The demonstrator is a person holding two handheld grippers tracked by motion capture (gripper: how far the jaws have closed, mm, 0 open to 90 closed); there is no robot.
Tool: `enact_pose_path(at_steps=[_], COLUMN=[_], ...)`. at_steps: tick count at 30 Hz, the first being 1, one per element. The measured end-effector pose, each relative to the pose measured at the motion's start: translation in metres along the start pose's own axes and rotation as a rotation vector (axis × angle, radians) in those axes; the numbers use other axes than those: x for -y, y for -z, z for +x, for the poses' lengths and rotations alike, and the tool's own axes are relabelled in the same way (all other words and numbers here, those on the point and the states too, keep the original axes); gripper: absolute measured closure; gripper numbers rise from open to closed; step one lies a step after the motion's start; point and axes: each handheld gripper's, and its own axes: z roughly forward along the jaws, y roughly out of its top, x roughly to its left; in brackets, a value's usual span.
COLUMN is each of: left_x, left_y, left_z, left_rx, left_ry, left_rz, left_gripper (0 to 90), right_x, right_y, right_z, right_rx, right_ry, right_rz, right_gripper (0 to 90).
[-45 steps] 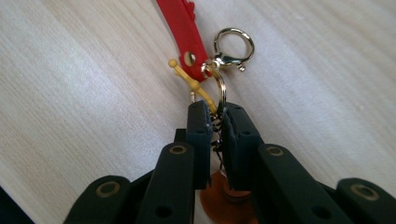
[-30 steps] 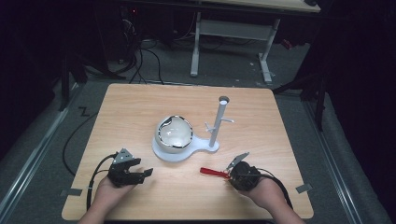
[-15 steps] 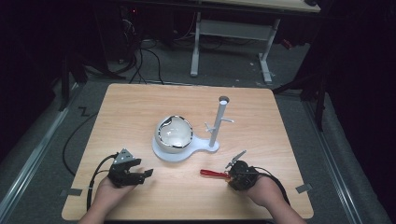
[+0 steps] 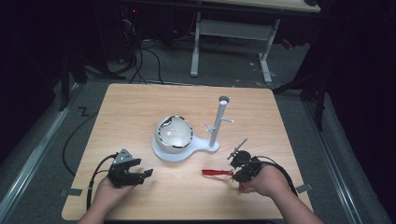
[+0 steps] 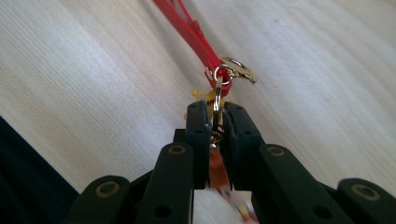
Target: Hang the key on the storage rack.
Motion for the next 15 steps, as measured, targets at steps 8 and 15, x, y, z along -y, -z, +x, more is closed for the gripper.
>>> enact_pose_path(at_steps=[8, 15], left_x=[0.001, 0.001], left_y=[0.001, 0.002], left_z=[0.0, 0.001], left_rx=[-0.001, -0.003], left_ry=[0.003, 0.009], left_rz=[0.001, 0.002], left_gripper=[30.1, 30.1], right_x=[-0.005, -0.011], right_y=[0.035, 0.061], right_z=[-0.002, -0.002], right_rx=[0.037, 0.072], right_ry=[0.062, 0.089], right_rz=[-0.012, -0.032], right_gripper=[81.5, 84.2])
